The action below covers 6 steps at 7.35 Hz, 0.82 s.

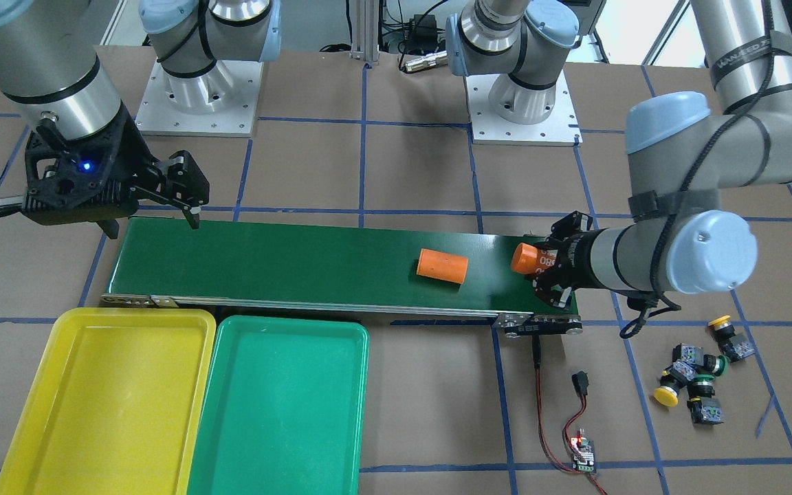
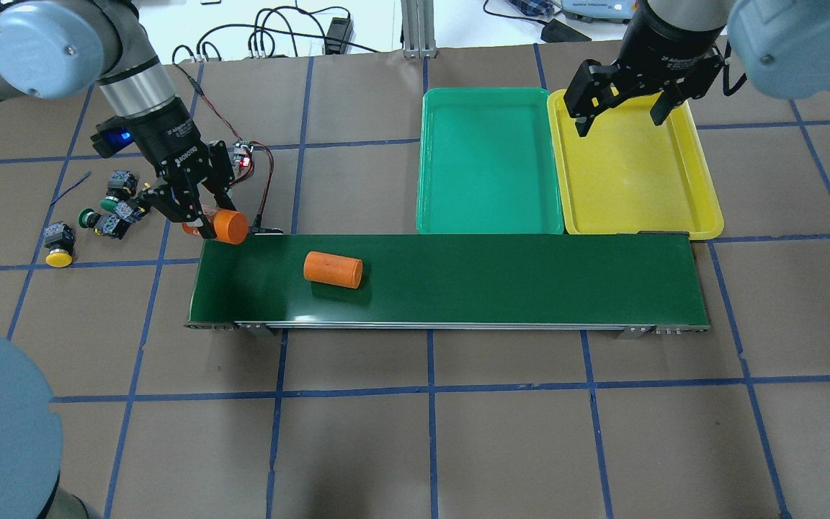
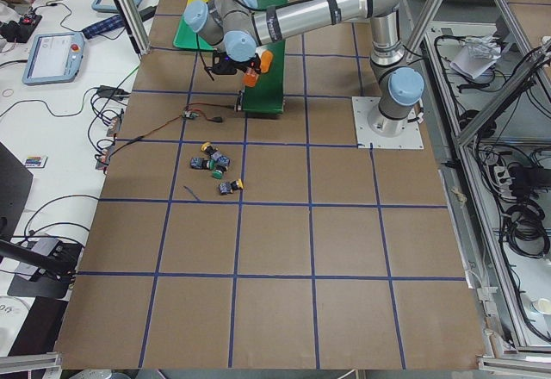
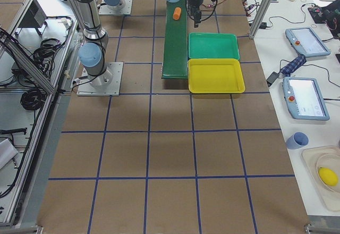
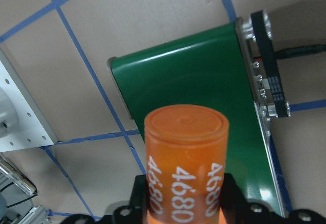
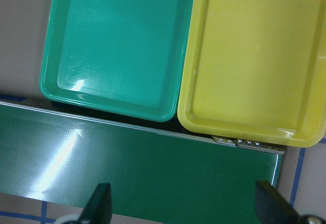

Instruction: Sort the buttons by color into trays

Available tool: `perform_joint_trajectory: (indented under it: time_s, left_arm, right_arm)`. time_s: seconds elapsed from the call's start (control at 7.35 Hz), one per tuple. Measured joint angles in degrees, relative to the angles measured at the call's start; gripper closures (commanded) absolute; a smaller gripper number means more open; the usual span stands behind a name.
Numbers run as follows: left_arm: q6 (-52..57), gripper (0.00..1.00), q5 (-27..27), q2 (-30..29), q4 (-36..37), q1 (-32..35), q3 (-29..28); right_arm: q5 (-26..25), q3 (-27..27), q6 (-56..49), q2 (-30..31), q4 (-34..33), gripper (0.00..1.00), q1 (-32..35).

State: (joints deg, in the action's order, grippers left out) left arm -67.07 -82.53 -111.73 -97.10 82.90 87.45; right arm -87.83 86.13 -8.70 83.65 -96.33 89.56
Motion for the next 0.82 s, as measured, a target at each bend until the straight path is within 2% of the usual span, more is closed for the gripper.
perform_joint_trajectory:
  time_s: [0.14, 0.27, 0.41, 0.54, 0.82]
  left_arm:
    - [-1.4, 0.66, 0.1, 0.2, 3.8, 0.9, 2.6]
    - [-2.1, 0.28, 0.2, -0.4, 6.1, 1.5, 4.5]
    - [-2.1, 0.25, 0.1, -0.5, 7.0, 1.7, 6.1]
    - [-1.5, 0.17, 0.0, -0.1, 7.3, 1.8, 7.1]
    - [4.7, 0.15, -2.1, 1.1, 8.2, 1.3, 6.0]
  right_arm:
    - [0.0, 0.0, 0.0, 0.0, 0.0, 0.00, 0.0]
    - [0.0, 0.0, 0.0, 0.0, 0.0, 0.00, 0.0]
    - [0.0, 0.0, 0.0, 0.0, 0.0, 0.00, 0.0]
    - [0.0, 0.0, 0.0, 0.0, 0.0, 0.00, 0.0]
    - [0.0, 0.0, 0.0, 0.0, -0.1, 0.00, 0.0]
